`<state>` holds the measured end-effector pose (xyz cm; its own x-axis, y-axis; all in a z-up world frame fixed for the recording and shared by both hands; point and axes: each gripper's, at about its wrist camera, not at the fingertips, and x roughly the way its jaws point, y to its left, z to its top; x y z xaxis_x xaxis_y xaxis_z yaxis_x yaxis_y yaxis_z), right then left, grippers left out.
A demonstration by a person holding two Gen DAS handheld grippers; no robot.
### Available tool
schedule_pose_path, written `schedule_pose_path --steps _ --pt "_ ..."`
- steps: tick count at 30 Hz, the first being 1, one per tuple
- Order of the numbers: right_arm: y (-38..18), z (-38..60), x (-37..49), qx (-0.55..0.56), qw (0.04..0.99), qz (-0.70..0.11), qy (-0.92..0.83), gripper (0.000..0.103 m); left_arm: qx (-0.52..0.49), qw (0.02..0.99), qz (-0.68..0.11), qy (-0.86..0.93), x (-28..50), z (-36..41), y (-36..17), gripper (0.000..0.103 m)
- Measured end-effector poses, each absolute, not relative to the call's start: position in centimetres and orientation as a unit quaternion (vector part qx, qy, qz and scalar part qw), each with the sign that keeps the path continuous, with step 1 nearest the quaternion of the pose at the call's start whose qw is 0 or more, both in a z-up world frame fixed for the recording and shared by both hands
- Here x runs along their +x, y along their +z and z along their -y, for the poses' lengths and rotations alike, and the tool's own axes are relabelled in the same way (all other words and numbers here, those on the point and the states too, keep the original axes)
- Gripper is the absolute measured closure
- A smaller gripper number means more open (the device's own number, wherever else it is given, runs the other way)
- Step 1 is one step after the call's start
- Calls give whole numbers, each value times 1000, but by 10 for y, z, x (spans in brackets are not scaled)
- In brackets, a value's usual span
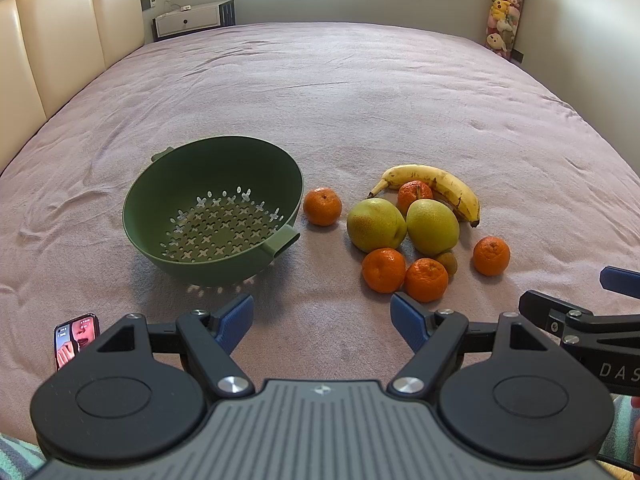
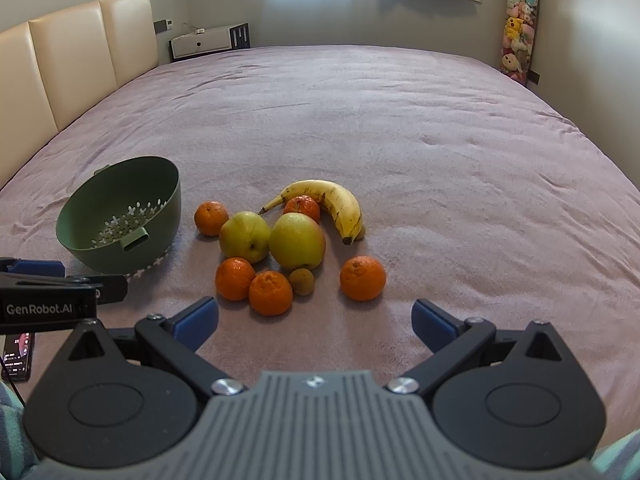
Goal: Organize fruits
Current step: 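Grasp a mandarin with the left tool while the right tool grasps another mandarin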
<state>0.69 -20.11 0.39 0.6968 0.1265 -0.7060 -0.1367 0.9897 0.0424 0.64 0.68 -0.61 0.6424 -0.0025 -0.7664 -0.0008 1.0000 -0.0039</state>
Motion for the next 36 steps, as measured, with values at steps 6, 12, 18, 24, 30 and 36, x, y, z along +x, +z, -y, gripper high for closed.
schedule_pose_path --steps 6,12,18,24,30,36 --pt "4 201 7 -7 921 -383 71 4 -2 906 -423 -1 6 -7 -6 12" --pt "3 203 9 -3 921 -383 73 4 0 906 -424 -8 5 -7 -8 12" --pt "1 205 12 -6 925 -373 80 8 0 906 -423 -31 8 -1 -14 28" --pt "-13 204 24 -20 917 -392 73 36 -12 899 -433 -55 18 6 -23 51" --pt "-34 200 36 -25 903 -421 78 61 -6 899 -432 -68 34 14 -35 64" --pt "-51 191 48 -33 903 -417 93 64 5 893 -445 -64 48 13 -59 64"
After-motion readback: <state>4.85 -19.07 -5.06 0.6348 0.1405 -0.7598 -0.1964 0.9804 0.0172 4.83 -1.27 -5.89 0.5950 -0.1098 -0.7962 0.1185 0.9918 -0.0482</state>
